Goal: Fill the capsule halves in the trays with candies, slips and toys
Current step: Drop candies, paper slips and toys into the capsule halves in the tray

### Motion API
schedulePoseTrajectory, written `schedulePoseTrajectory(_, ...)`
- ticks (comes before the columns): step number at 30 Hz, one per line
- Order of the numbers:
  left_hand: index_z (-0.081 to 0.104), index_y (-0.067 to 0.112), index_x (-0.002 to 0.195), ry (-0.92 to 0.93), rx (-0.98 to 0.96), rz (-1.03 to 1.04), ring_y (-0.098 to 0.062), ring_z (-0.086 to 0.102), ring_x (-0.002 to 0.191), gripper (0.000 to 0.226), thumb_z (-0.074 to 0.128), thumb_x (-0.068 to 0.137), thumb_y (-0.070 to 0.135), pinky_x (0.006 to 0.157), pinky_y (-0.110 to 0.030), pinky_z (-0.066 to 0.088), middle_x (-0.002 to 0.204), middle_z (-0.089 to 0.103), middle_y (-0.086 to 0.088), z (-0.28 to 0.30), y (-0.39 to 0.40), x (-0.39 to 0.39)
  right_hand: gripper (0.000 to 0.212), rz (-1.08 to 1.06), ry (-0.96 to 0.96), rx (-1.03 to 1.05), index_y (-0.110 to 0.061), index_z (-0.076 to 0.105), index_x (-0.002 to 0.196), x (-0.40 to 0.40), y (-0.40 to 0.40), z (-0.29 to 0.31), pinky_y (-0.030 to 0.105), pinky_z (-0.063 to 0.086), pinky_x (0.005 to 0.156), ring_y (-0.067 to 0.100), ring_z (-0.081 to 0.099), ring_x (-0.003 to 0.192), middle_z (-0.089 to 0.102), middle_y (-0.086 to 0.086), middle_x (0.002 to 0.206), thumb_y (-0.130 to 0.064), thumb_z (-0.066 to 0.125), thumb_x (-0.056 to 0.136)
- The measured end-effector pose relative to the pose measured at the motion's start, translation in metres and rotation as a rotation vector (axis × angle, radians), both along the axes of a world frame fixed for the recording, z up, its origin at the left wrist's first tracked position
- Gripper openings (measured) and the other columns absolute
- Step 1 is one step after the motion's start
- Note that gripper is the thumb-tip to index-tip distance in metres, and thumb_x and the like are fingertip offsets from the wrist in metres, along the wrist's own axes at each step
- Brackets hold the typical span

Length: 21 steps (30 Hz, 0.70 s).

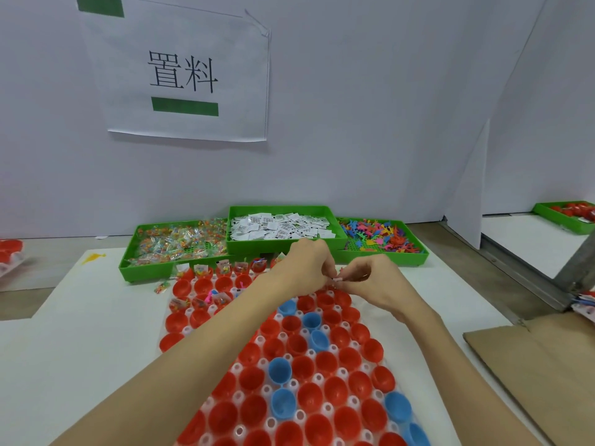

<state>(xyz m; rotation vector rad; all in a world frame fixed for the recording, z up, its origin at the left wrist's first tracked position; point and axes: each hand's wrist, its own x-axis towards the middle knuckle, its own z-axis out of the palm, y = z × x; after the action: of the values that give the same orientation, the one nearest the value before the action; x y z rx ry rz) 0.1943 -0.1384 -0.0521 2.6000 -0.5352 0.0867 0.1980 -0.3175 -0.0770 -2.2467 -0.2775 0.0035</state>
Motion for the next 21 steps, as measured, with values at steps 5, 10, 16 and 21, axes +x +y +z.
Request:
schedulePoseTrajectory(5, 0.084, 0.016, 0.099, -0.101, 0.102, 0.010, -0.022, 0.065, 0.109, 0.018, 0.066, 0.094, 0.013, 0.113, -0.036, 0.040, 0.097, 0.080, 0.002, 0.000, -0.003, 0.000, 0.002, 0.023, -0.041, -0.053, -0.024, 0.083, 0.086, 0.000, 0.000, 0.001, 0.030, 0.060, 0.079, 0.004, 0.072, 0.079, 0.078, -0.011, 0.079, -0.023, 0.083, 0.084)
schedulePoseTrajectory(10, 0.084, 0.013, 0.090, -0.129, 0.064, 0.023, -0.022, 0.067, 0.108, 0.012, 0.073, 0.086, 0.009, 0.108, -0.037, 0.044, 0.088, 0.080, -0.001, -0.002, -0.003, -0.002, 0.007, -0.030, -0.059, -0.045, -0.021, 0.079, 0.080, 0.002, 0.007, -0.006, 0.026, 0.057, 0.073, 0.007, 0.070, 0.077, 0.076, -0.006, 0.078, -0.016, 0.085, 0.080)
schedulePoseTrajectory(16, 0.084, 0.009, 0.091, -0.080, 0.081, 0.027, -0.025, 0.067, 0.106, 0.014, 0.071, 0.085, 0.007, 0.102, -0.038, 0.049, 0.093, 0.079, -0.005, 0.004, -0.006, -0.003, 0.008, -0.028, -0.008, -0.026, -0.022, 0.079, 0.080, 0.000, 0.007, -0.005, 0.024, 0.053, 0.071, 0.005, 0.068, 0.074, 0.074, -0.008, 0.076, -0.017, 0.085, 0.080)
schedulePoseTrajectory(21, 0.083, 0.006, 0.095, -0.020, -0.009, 0.001, -0.013, 0.070, 0.091, 0.013, 0.074, 0.088, 0.013, 0.089, -0.032, 0.058, 0.095, 0.079, -0.007, 0.016, 0.008, -0.010, 0.003, 0.008, 0.027, 0.061, -0.027, 0.082, 0.086, -0.007, -0.003, 0.001, 0.020, 0.048, 0.068, 0.006, 0.069, 0.083, 0.077, -0.011, 0.082, -0.029, 0.081, 0.086)
